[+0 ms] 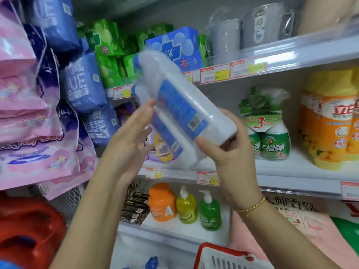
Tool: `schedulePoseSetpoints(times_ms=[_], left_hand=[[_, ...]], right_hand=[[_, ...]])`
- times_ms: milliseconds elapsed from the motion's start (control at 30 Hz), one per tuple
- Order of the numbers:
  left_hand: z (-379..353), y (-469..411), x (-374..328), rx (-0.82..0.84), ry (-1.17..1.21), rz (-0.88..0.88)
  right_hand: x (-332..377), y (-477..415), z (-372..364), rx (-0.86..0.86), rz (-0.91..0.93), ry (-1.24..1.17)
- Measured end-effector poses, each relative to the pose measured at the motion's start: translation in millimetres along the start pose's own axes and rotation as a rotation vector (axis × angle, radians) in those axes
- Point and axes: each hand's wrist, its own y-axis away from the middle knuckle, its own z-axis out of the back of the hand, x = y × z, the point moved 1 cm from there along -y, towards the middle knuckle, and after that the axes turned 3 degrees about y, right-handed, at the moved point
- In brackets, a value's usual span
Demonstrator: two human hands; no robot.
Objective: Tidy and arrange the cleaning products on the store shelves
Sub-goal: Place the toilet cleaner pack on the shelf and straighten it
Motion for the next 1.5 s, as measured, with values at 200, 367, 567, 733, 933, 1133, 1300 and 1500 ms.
schedulePoseSetpoints(times_ms=[200,367,567,733,933,1133,1300,1500], left_hand=[[30.9,-15.9,37.5,-0.311,0.11,0.046],[46.5,-9.8,49.9,0.033,0.373,0.305],[24.8,-5.1,44.3,0.005,0.437,0.186],[6.8,-1.7,30.4,-0.085,0.454,0.136],[-7.6,-1.8,16.7,-0.239,0.366,-0.004],[-36.7,10.8,15.1,-0.321,0.238,-0.154],[-29.1,9.9,-4.6,-0.029,-0.109,-0.298],[27.7,-6.7,8.1,0.007,-0.13,-0.092]], right_hand=[[-18.8,4.3,2.6,-0.087,-0.628,-0.572],[-27.8,5.5,7.3,-0.082,-0.742,-0.686],[-25.2,-18.9,15.9,0.029,-0.7,-0.641],[-17.4,-36.7,37.6,0.09,-0.572,-0.42],[1.5,-14.2,20.6,0.25,0.221,0.771],[-17.3,7.6,-28.8,0.172,0.41,1.226],[-1.9,-9.8,-9.7,0.055,0.259,0.661],[-14.6,0.9,-0.7,0.188,-0.48,-0.168]])
